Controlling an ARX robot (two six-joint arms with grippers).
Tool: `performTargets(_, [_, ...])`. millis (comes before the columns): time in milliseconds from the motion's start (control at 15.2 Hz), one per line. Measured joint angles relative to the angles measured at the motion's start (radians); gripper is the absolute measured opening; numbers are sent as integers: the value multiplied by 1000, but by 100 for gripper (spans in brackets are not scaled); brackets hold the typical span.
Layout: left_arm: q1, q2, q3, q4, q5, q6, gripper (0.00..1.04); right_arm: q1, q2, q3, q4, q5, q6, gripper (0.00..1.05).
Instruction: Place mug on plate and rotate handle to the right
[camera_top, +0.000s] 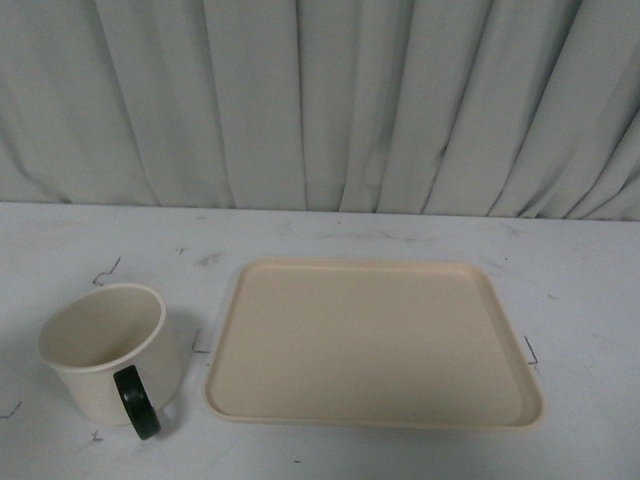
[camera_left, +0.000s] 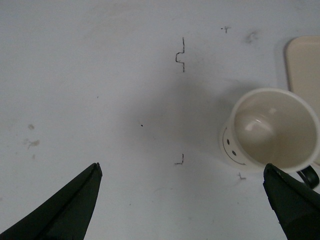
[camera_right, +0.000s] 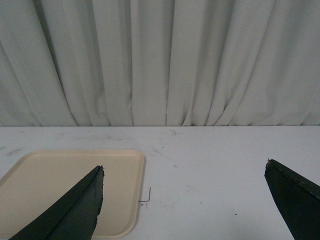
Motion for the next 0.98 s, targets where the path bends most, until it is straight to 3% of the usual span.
performTargets(131, [-84,288,102,50,-3,-70,98,0,0,0,0,0,0,98])
performTargets(262, [-113,344,140,72,8,-84,98,0,0,0,0,0,0,98])
performTargets(984, [-140,634,216,152,-16,-86,98,0,0,0,0,0,0,98])
